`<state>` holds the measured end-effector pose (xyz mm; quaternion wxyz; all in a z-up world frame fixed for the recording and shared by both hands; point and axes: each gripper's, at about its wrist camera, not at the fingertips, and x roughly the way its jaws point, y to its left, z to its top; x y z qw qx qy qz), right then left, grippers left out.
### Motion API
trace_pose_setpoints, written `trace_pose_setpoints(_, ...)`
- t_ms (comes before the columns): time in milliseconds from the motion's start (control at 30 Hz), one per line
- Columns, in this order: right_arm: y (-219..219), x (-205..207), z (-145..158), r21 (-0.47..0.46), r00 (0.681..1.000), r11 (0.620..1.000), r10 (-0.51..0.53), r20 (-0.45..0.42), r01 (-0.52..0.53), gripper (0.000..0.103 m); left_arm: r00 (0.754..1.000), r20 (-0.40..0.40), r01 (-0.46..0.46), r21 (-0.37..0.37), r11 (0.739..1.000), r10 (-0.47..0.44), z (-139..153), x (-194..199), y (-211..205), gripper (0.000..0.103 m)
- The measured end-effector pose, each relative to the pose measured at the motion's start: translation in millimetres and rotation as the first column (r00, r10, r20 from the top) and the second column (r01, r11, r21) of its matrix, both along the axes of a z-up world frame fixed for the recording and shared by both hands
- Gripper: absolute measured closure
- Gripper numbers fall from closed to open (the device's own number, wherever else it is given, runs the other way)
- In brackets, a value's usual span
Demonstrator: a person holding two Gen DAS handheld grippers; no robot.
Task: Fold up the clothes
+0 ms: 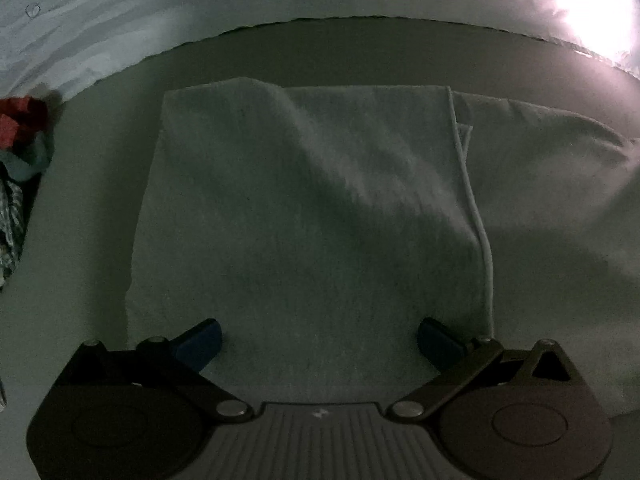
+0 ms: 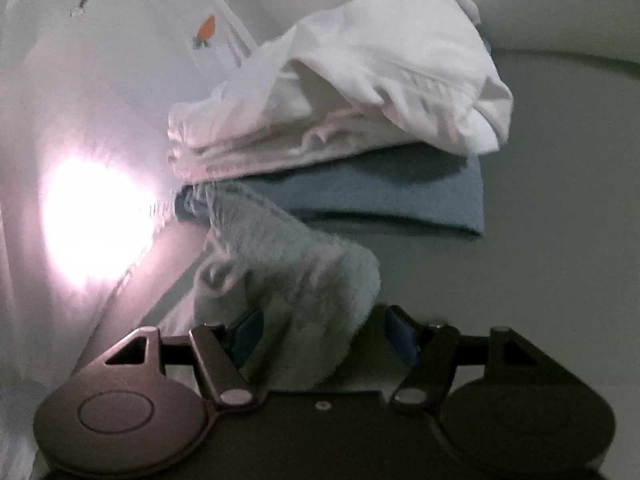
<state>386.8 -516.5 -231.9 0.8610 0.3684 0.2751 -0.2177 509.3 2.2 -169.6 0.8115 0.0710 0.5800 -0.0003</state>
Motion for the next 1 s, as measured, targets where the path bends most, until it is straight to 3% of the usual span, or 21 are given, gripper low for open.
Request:
trace_pose_setpoints(33,-1.5,2.1,-1.2,0.009,1.0,1.0,-0.005,0.008,0.005,0.038,1.0,-0.01,-0.013,-0.01,1.0,0.013,-0.1,1.3,2.2,0.0)
trace_pose_setpoints(133,-10.7,-0.5,-5.7,0.077,0.998,0.997,-0.037,0.06,0.032,0.06,0.999,-0.034,-0.042,-0.046,0.998,0.041,-2.1,4.7,8.9,0.0)
trace_pose_setpoints(167,-13.8,-4.2,-6.6,0.111,0.995,0.993,-0.056,0.087,0.047,0.078,0.998,-0.042,-0.051,-0.06,0.997,0.048,-2.8,5.6,11.4,0.0)
trace_pose_setpoints(233,-23.1,-15.3,-11.7,0.242,0.976,0.968,-0.121,0.183,0.075,0.084,0.997,-0.055,-0.063,-0.091,0.994,0.058,-4.5,6.5,18.3,0.0)
trace_pose_setpoints(333,-30.3,-33.6,-22.6,0.498,0.899,0.865,-0.27,0.345,0.069,0.085,0.998,-0.053,-0.039,-0.093,0.995,0.034,-4.5,6.9,19.6,0.0)
trace_pose_setpoints(433,-18.4,-40.8,-29.9,0.656,0.817,0.754,-0.369,0.443,-0.015,0.085,0.999,-0.044,-0.021,-0.097,0.995,0.016,-4.5,6.0,21.7,0.0)
trace_pose_setpoints(500,-3.6,-36.0,-33.2,0.72,0.777,0.688,-0.402,0.485,-0.093,0.085,1.0,-0.03,-0.01,-0.099,0.995,0.007,-4.4,3.3,22.9,0.0)
trace_pose_setpoints(633,35.4,-14.8,-32.7,0.766,0.744,0.588,-0.383,0.547,-0.261,0.085,1.0,0.003,0.0,-0.103,0.995,0.0,-4.4,-2.2,24.8,0.0)
trace_pose_setpoints(867,123.3,18.3,-29.0,0.782,0.782,0.449,-0.245,0.573,-0.432,0.085,0.999,0.025,0.025,-0.105,0.994,-0.023,-2.8,-10.4,24.3,0.0)
trace_pose_setpoints(933,154.3,24.8,-28.4,0.772,0.798,0.423,-0.166,0.58,-0.474,0.085,0.999,0.029,0.045,-0.107,0.993,-0.042,-2.3,-10.5,26.2,0.0)
trace_pose_setpoints(1000,181.3,28.3,-27.6,0.755,0.821,0.435,-0.059,0.568,-0.491,0.085,0.998,0.035,0.063,-0.108,0.992,-0.059,-2.0,-12.3,25.8,0.0)
